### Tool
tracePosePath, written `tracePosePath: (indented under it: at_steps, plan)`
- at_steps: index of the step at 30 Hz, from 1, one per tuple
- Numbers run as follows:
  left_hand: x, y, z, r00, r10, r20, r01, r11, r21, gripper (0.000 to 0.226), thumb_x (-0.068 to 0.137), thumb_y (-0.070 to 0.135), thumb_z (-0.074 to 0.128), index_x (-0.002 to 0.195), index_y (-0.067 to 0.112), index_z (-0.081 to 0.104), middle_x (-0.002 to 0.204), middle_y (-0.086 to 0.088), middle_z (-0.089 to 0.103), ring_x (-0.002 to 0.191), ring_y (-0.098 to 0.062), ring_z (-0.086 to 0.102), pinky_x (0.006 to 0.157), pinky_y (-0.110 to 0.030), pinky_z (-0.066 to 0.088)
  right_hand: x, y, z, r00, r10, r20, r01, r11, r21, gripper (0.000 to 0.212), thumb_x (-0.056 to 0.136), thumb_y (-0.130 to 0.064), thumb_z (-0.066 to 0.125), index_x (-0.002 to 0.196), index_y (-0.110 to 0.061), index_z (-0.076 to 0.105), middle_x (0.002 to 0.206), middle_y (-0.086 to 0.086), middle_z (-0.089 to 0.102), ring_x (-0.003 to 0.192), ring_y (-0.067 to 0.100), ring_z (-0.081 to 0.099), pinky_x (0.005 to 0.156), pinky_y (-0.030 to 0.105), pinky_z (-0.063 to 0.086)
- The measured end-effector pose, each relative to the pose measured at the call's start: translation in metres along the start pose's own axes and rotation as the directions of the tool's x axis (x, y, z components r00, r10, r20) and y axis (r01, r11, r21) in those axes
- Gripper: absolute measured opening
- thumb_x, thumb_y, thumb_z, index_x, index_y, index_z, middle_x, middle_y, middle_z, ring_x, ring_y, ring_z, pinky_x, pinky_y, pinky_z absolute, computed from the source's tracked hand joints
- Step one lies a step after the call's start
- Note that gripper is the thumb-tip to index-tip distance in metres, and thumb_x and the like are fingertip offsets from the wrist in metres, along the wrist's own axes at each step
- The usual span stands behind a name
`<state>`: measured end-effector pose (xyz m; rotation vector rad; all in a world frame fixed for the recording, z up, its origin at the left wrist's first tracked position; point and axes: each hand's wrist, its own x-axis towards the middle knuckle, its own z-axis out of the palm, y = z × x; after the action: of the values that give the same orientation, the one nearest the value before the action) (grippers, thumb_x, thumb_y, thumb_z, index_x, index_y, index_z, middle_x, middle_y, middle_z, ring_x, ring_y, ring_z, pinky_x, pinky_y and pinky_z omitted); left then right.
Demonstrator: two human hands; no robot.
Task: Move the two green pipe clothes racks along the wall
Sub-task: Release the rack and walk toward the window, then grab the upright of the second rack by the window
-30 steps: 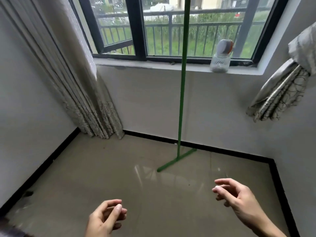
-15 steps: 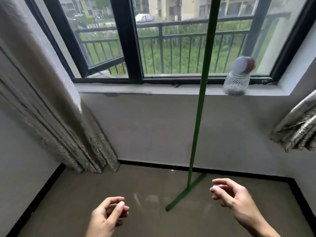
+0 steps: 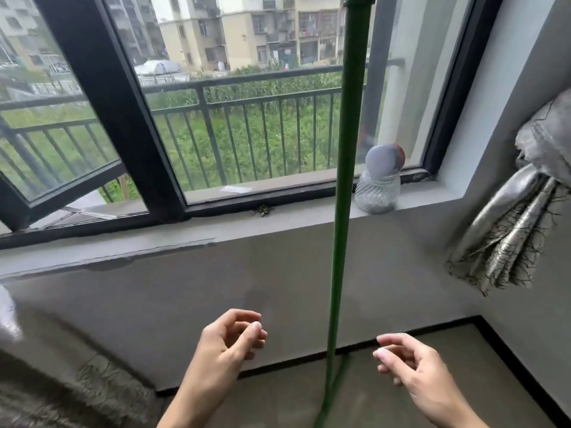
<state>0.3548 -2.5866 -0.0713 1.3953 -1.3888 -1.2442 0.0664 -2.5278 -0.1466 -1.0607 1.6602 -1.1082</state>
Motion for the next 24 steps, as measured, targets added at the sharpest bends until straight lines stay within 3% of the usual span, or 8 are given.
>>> tracePosePath:
  at_steps: [3, 6, 9, 11, 14, 17, 19, 24]
  plan:
    - [0.047, 0.035, 0.009, 0.992, 0.099, 0.076, -0.099, 0.995, 0.0, 0.008, 0.088, 0.011, 0.061, 0.092, 0.012, 0.068, 0.083, -0.015, 0.075, 0.075, -0.02, 0.072, 0.069, -0.033, 0.055, 0.037, -0.01, 0.015, 0.999, -0.008, -0.038, 0.008, 1.0, -0.007, 0.017, 0.08, -0.016, 0.075, 0.091, -0.028, 0.071, 0.082, 0.001, 0.076, 0.08, 0.024, 0.071, 0.064, 0.029, 0.052]
    - [0.092, 0.07, 0.019, 0.963, 0.217, 0.161, -0.218, 0.976, -0.014, 0.012, 0.086, 0.021, 0.064, 0.097, 0.017, 0.068, 0.09, -0.016, 0.073, 0.083, -0.023, 0.071, 0.074, -0.034, 0.056, 0.07, -0.022, 0.036, 0.997, -0.047, -0.06, 0.041, 0.994, -0.099, 0.041, 0.076, -0.024, 0.078, 0.108, -0.042, 0.06, 0.102, -0.012, 0.069, 0.095, 0.004, 0.066, 0.079, 0.03, 0.054]
    - [0.131, 0.098, 0.033, 0.897, 0.325, 0.298, -0.335, 0.942, -0.018, 0.03, 0.082, 0.035, 0.062, 0.111, 0.026, 0.062, 0.105, -0.004, 0.071, 0.098, -0.015, 0.068, 0.085, -0.033, 0.056, 0.095, -0.035, 0.055, 0.993, -0.085, -0.082, 0.063, 0.969, -0.239, 0.059, 0.075, -0.034, 0.076, 0.124, -0.045, 0.045, 0.114, -0.023, 0.058, 0.107, -0.003, 0.057, 0.079, 0.026, 0.051]
    - [0.151, 0.113, 0.047, 0.826, 0.375, 0.421, -0.405, 0.914, -0.021, 0.043, 0.084, 0.041, 0.06, 0.124, 0.027, 0.055, 0.116, 0.004, 0.066, 0.108, -0.007, 0.063, 0.092, -0.031, 0.054, 0.11, -0.041, 0.063, 0.989, -0.112, -0.094, 0.077, 0.945, -0.317, 0.053, 0.079, -0.04, 0.07, 0.124, -0.048, 0.043, 0.111, -0.024, 0.06, 0.107, -0.004, 0.057, 0.083, 0.03, 0.053]
    - [0.174, 0.133, 0.07, 0.686, 0.427, 0.589, -0.458, 0.883, -0.107, 0.043, 0.088, 0.04, 0.055, 0.128, 0.023, 0.052, 0.116, -0.003, 0.065, 0.108, -0.014, 0.063, 0.093, -0.039, 0.052, 0.129, -0.046, 0.071, 0.977, -0.146, -0.153, 0.075, 0.916, -0.395, 0.025, 0.083, -0.049, 0.061, 0.106, -0.042, 0.054, 0.094, -0.02, 0.068, 0.088, -0.005, 0.061, 0.076, 0.03, 0.053]
    - [0.194, 0.144, 0.088, 0.562, 0.45, 0.694, -0.463, 0.867, -0.187, 0.037, 0.087, 0.043, 0.053, 0.115, 0.019, 0.054, 0.106, -0.018, 0.065, 0.099, -0.034, 0.062, 0.087, -0.052, 0.051, 0.137, -0.044, 0.076, 0.968, -0.126, -0.216, 0.009, 0.88, -0.475, 0.054, 0.076, -0.076, 0.041, 0.106, -0.033, 0.055, 0.097, -0.015, 0.071, 0.087, 0.003, 0.065, 0.077, 0.031, 0.054]
    - [0.208, 0.148, 0.097, 0.465, 0.486, 0.74, -0.481, 0.84, -0.25, 0.033, 0.086, 0.044, 0.053, 0.109, 0.02, 0.056, 0.099, -0.017, 0.067, 0.093, -0.034, 0.064, 0.083, -0.053, 0.05, 0.139, -0.039, 0.08, 0.951, -0.097, -0.292, -0.062, 0.868, -0.492, 0.075, 0.068, -0.088, 0.022, 0.112, -0.035, 0.052, 0.105, -0.016, 0.071, 0.097, 0.006, 0.066, 0.08, 0.033, 0.055]
    - [0.241, 0.16, 0.128, 0.211, 0.531, 0.821, -0.508, 0.777, -0.372, 0.033, 0.09, 0.037, 0.053, 0.095, 0.004, 0.054, 0.084, -0.022, 0.061, 0.079, -0.039, 0.058, 0.069, -0.055, 0.046, 0.148, -0.044, 0.081, 0.849, -0.024, -0.528, -0.222, 0.89, -0.397, 0.079, 0.063, -0.091, 0.013, 0.116, -0.039, 0.042, 0.106, -0.011, 0.073, 0.098, 0.008, 0.068, 0.081, 0.035, 0.056]
